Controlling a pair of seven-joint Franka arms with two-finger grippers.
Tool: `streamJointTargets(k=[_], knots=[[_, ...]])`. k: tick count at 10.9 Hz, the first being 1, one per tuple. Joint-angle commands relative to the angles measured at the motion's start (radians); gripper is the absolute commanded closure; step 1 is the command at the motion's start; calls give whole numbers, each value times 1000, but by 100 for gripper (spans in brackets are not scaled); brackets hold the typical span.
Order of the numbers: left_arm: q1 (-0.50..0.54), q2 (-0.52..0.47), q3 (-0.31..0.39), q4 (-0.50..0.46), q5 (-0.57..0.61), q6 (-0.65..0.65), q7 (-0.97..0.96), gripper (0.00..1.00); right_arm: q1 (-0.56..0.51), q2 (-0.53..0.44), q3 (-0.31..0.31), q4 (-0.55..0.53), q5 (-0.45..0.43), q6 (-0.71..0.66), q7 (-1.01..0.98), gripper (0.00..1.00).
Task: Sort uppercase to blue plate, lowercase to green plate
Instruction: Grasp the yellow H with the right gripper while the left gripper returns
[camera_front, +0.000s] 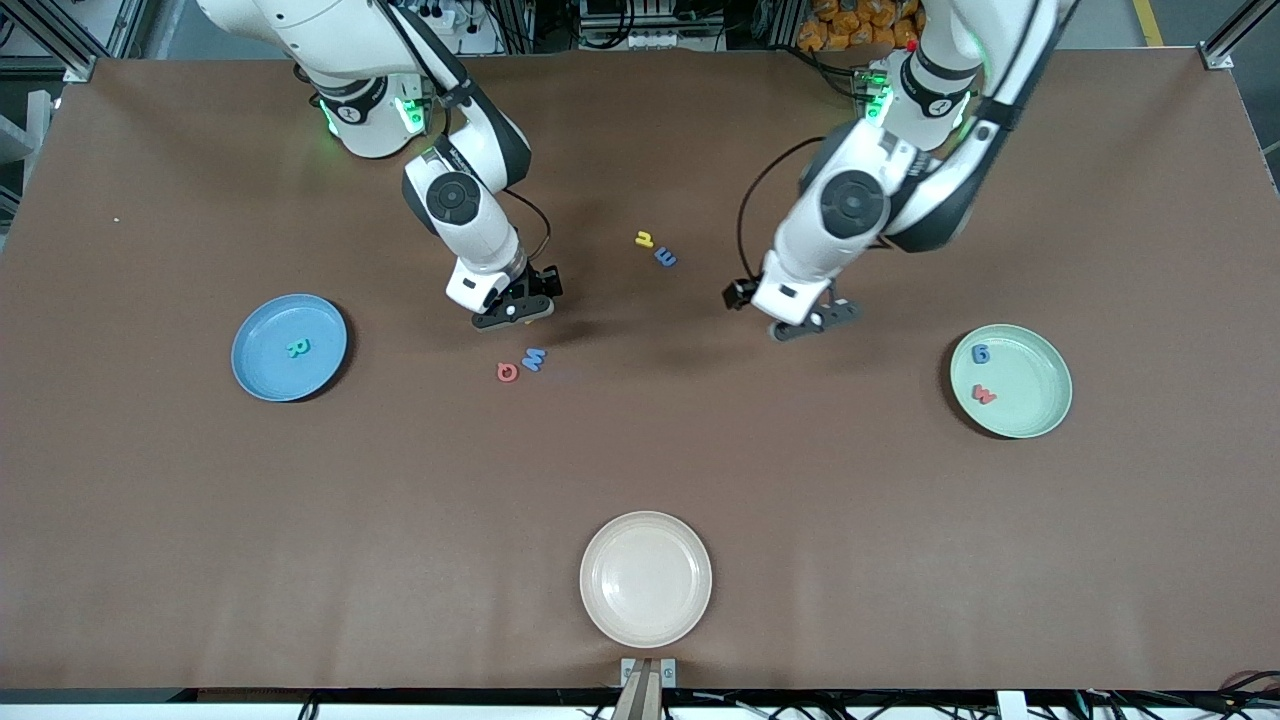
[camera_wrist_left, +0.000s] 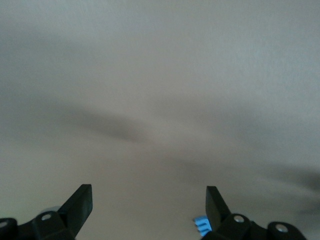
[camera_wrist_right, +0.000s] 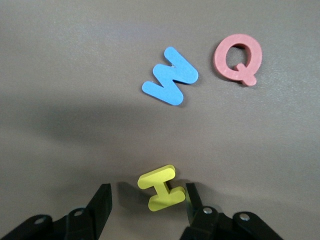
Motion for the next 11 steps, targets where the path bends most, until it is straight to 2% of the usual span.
streamJointTargets(k=[1,4,6,8,9,11], knots=[[-30,24,-17,-7,-19,49,-130,3,-3,17,6,-5,-9,40,11,32],[-80,79,-36,-7,-15,137,-265,9,-7,24,4,-3,-15,43,7,34],[-114,97,-36,-7,-11,165,-335,13,-9,24,4,-3,-15,41,5,51],[-139,119,-36,-7,-8,188,-401,16,-10,24,4,-2,-15,40,2,72],[-158,136,-36,-6,-4,203,-434,17,-13,24,4,-2,-15,40,-8,78],[-197,160,-36,-7,-4,232,-480,18,-16,24,4,0,-15,34,-10,81]])
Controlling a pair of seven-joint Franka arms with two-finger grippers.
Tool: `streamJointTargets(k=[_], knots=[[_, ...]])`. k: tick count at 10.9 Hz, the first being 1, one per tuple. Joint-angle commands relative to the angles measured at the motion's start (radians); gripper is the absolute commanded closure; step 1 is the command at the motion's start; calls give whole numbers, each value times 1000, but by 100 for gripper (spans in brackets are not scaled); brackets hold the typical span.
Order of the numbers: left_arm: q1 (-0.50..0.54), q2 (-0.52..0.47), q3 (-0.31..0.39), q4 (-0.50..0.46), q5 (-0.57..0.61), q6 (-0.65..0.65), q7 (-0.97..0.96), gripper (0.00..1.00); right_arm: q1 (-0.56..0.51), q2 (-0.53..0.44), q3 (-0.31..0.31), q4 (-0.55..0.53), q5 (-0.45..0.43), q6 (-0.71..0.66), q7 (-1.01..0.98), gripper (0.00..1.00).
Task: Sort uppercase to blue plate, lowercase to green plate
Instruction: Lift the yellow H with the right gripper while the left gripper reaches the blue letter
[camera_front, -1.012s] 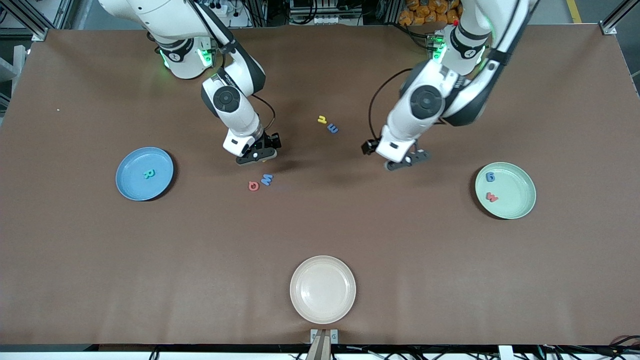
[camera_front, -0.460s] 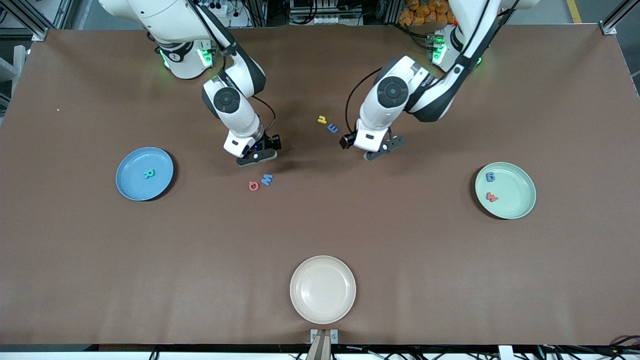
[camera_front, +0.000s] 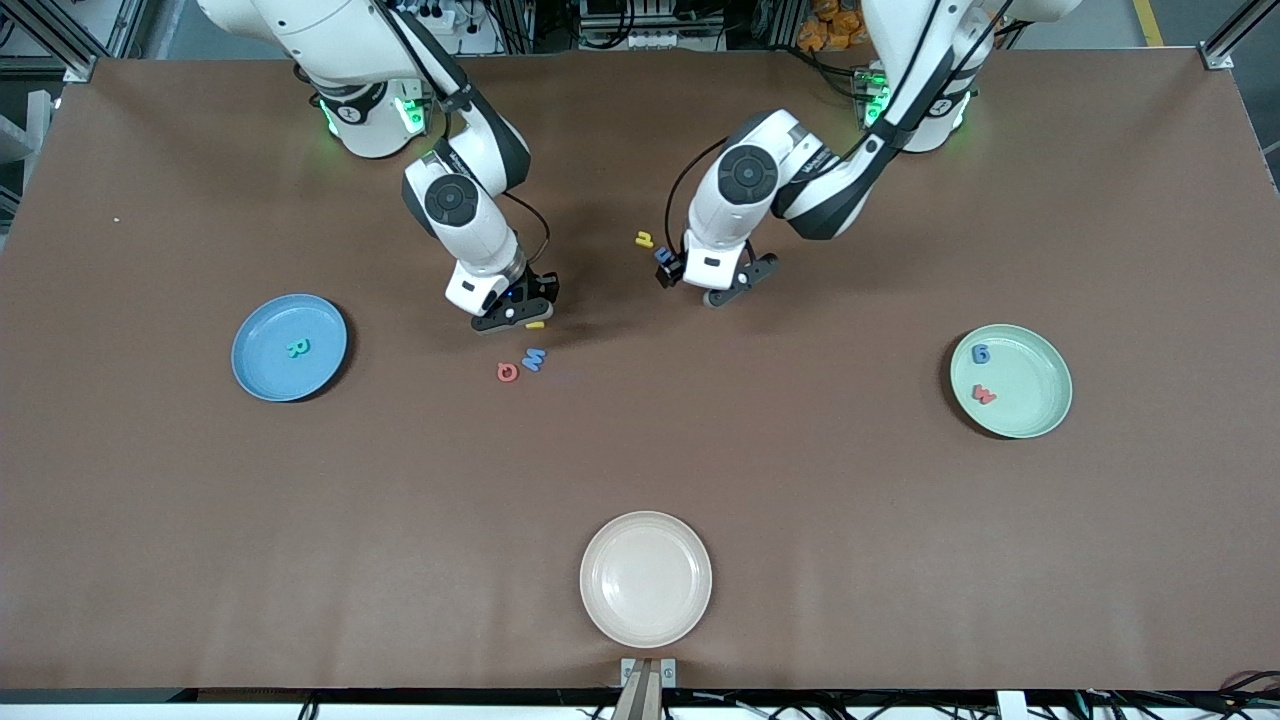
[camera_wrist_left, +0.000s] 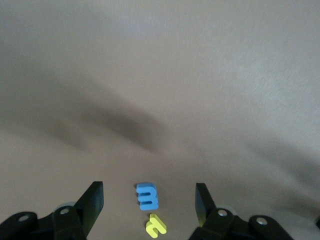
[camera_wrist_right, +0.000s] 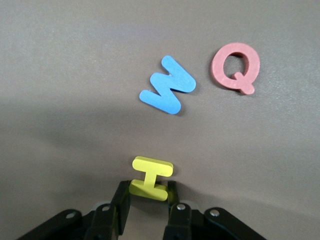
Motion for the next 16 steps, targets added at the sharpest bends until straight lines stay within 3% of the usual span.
streamJointTargets(k=[1,3,8,10,13,16], knots=[[-44,30,2,-1,-2,44,-66,18,-12,9,7,0,-13,1,-7,80],[-61,61,3,0,-2,79,-99,19,-21,-15,-1,8,-13,-29,-17,80],[-90,116,2,-1,62,112,-183,24,-49,-66,-80,195,-11,-442,-169,81],[-107,121,3,0,61,113,-185,26,-49,-70,-146,241,-11,-497,-287,81],[-111,121,2,-26,79,171,-183,39,-66,-63,-250,292,-11,-545,-483,81],[-110,109,0,-74,139,210,-185,41,-73,-63,-365,302,-11,-547,-688,82]])
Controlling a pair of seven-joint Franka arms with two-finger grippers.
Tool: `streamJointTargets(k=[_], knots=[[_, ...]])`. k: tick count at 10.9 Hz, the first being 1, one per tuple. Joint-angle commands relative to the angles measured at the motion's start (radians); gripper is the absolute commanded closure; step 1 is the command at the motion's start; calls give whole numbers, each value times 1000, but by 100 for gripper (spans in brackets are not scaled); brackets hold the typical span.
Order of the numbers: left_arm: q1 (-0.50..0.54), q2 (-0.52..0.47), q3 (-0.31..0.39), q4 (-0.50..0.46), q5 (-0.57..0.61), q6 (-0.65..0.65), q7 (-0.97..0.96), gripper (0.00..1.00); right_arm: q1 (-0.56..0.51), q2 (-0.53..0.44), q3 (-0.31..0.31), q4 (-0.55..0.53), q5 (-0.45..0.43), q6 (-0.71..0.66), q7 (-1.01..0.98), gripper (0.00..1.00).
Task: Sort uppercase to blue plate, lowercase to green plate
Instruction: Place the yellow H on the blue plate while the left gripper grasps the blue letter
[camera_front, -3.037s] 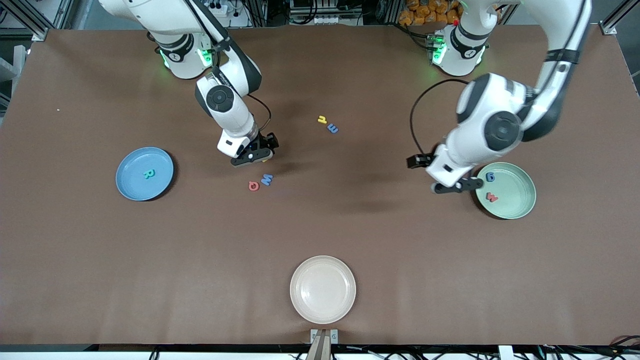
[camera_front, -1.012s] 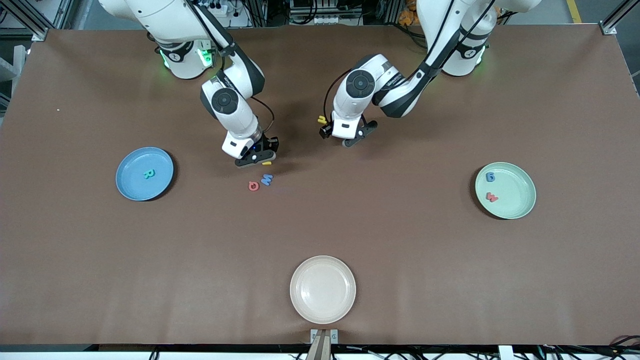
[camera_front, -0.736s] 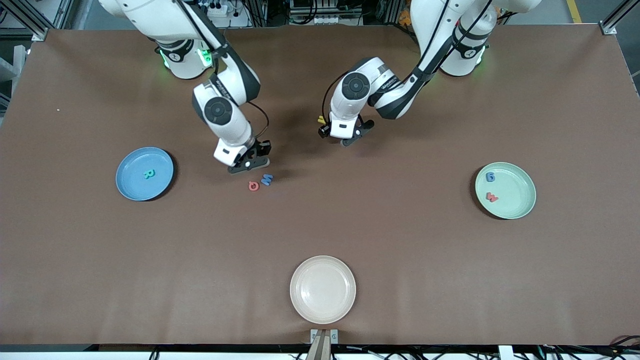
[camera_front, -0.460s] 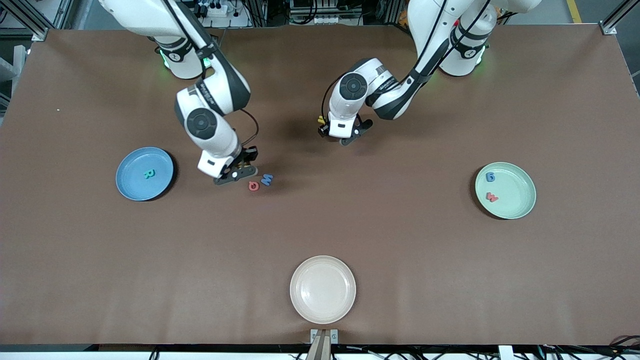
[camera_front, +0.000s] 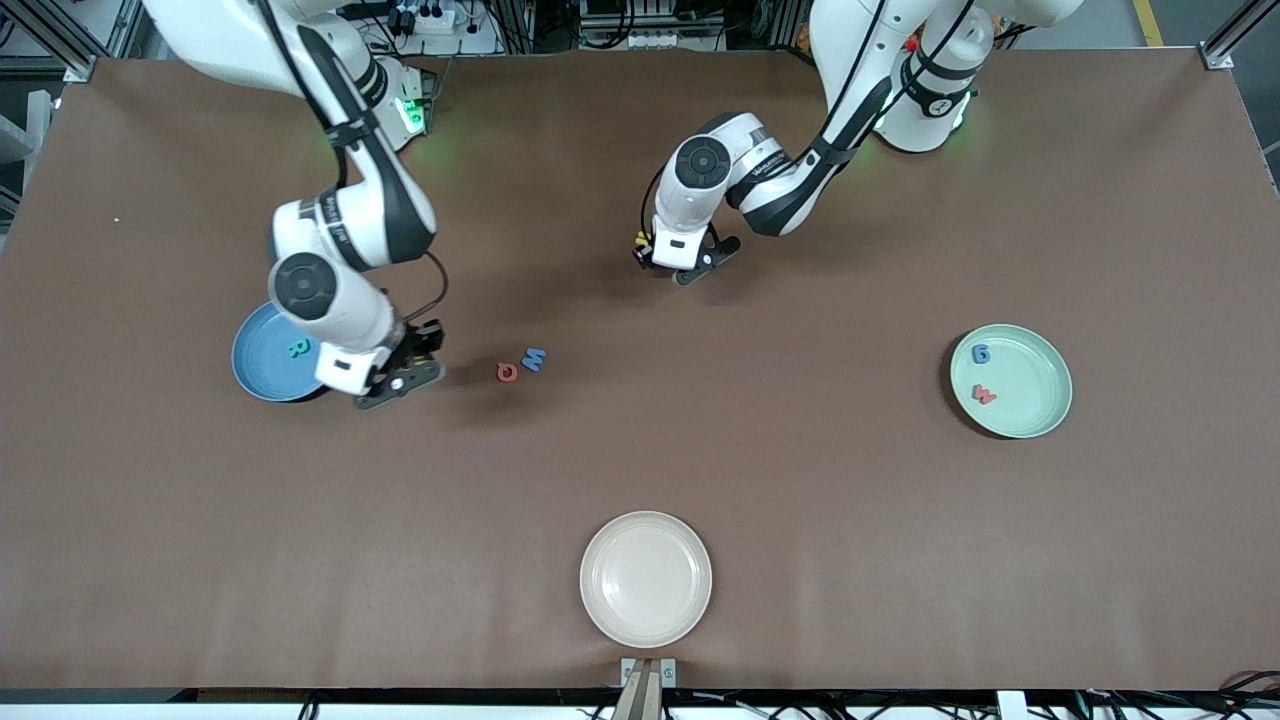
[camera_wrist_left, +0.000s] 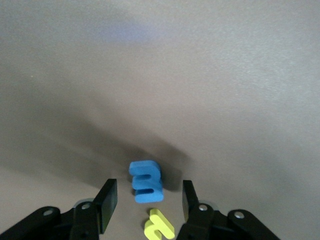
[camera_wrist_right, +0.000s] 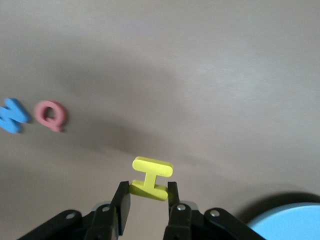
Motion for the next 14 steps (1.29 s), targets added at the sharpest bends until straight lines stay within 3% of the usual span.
streamJointTargets(k=[1,3,4,6,8,9,14], knots=[[-4,-20,-1,-51,54,48,-35,41,-12,-2,-78,26,-10,-26,-168,82],[-4,-21,-13,-52,54,49,-38,44,-14,-2,-142,66,-10,-114,-265,82],[-4,-21,-16,-51,56,50,-53,50,-12,-2,-185,80,-11,-154,-325,82],[-4,-21,-16,-51,56,50,-53,79,-12,1,-250,83,-11,-168,-424,83],[-4,-21,-16,-51,56,52,-53,100,-14,12,-300,76,-23,-178,-474,83],[-3,-21,-16,-51,56,52,-53,100,-20,22,-324,74,-23,-179,-497,82],[33,-70,-10,-34,56,42,-44,100,-132,85,-324,54,-95,-185,-548,81]])
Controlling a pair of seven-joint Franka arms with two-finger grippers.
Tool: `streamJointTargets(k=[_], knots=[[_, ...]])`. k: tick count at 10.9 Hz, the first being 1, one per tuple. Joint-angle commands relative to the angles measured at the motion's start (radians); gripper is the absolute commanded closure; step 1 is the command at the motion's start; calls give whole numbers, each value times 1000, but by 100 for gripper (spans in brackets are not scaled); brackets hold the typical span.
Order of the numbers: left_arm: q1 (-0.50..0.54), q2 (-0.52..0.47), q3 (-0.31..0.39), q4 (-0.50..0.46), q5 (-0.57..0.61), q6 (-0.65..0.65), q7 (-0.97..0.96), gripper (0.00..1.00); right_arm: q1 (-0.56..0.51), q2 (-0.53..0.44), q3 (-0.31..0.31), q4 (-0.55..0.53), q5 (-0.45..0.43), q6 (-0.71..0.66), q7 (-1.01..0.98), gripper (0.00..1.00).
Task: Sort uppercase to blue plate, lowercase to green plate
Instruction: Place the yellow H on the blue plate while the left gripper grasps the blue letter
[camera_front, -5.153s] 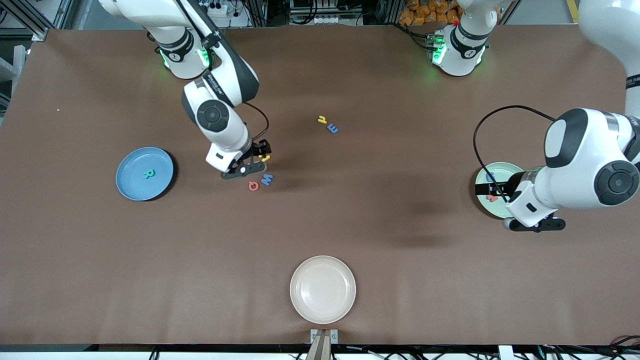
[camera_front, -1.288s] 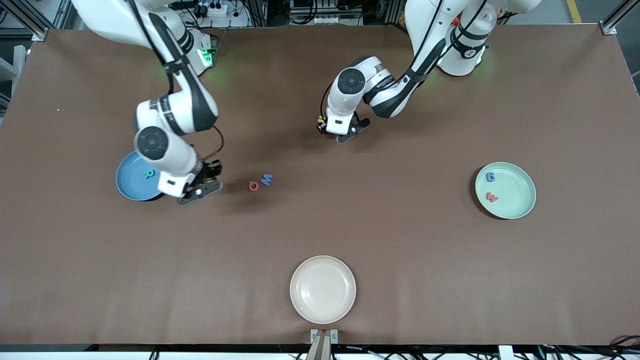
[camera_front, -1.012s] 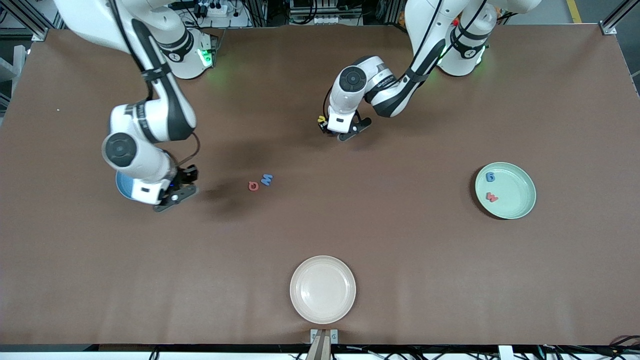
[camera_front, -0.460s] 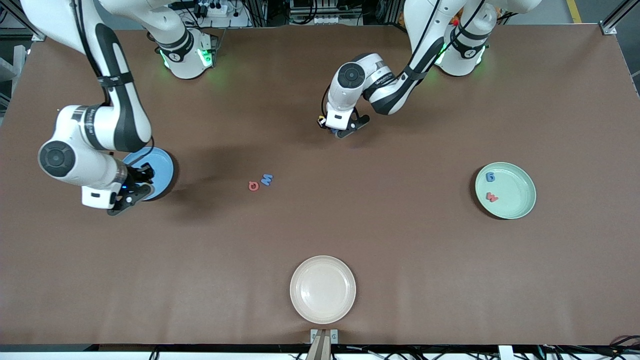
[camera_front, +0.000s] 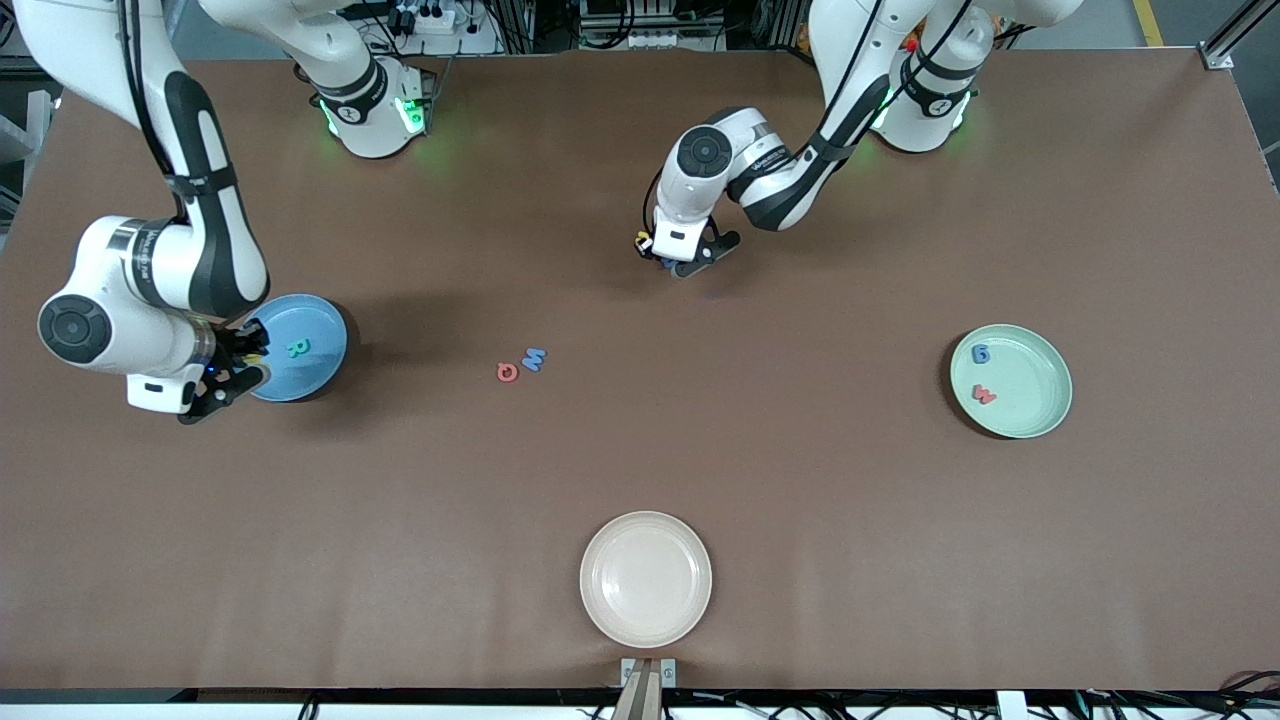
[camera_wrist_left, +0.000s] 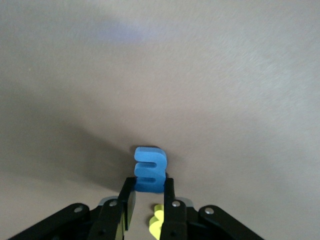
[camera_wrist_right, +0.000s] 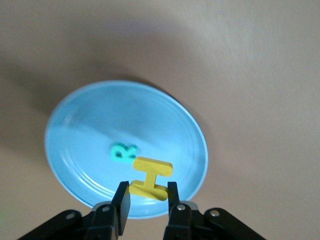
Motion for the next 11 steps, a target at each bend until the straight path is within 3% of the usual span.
streamJointTargets(k=[1,5,8,9,10,11], knots=[[45,-76,6,2,31,-6,-26,100,-48,47,6,0,-27,-4,-55,80],[206,-116,15,129,31,-196,125,100,-68,87,6,-25,-27,15,-54,76],[372,-169,15,146,31,-257,418,100,-69,109,8,-26,-13,19,-51,66],[427,-183,21,145,31,-289,517,100,-69,109,8,-25,-13,21,-51,52],[487,-197,21,140,31,-322,641,100,-69,112,8,-22,-11,23,-45,29],[541,-211,21,137,31,-363,763,100,-69,110,8,-22,-11,20,-40,23]])
